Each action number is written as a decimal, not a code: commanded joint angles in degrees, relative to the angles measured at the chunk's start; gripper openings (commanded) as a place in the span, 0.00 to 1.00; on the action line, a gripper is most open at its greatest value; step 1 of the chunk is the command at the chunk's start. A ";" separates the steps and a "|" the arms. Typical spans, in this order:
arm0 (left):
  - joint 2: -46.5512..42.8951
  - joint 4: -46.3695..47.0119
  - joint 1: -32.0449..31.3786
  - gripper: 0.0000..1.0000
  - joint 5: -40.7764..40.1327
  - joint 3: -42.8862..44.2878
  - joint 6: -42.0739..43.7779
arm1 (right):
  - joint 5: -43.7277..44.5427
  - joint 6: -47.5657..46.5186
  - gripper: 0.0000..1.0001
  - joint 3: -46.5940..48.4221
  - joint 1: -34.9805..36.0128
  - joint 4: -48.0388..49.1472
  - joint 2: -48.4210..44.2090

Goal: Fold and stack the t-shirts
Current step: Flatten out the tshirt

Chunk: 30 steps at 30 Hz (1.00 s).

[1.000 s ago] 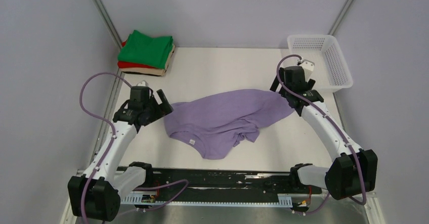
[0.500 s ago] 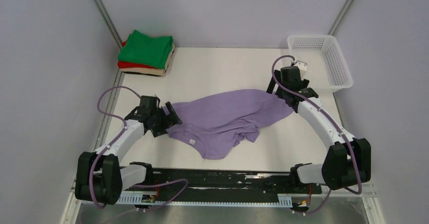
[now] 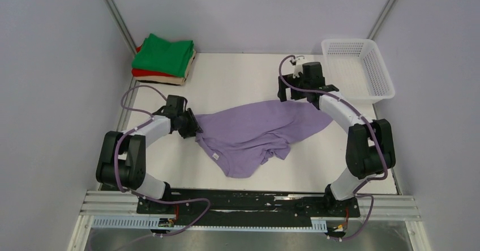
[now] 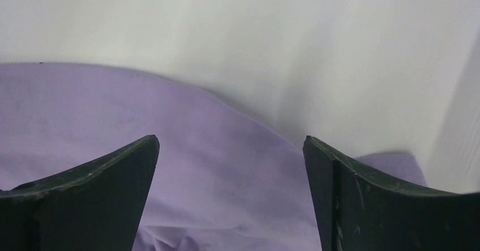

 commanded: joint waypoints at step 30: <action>10.78 -4.30 -0.19 0.00 -13.73 23.68 10.22 | -16.38 -13.49 0.89 19.89 -3.24 -9.45 21.28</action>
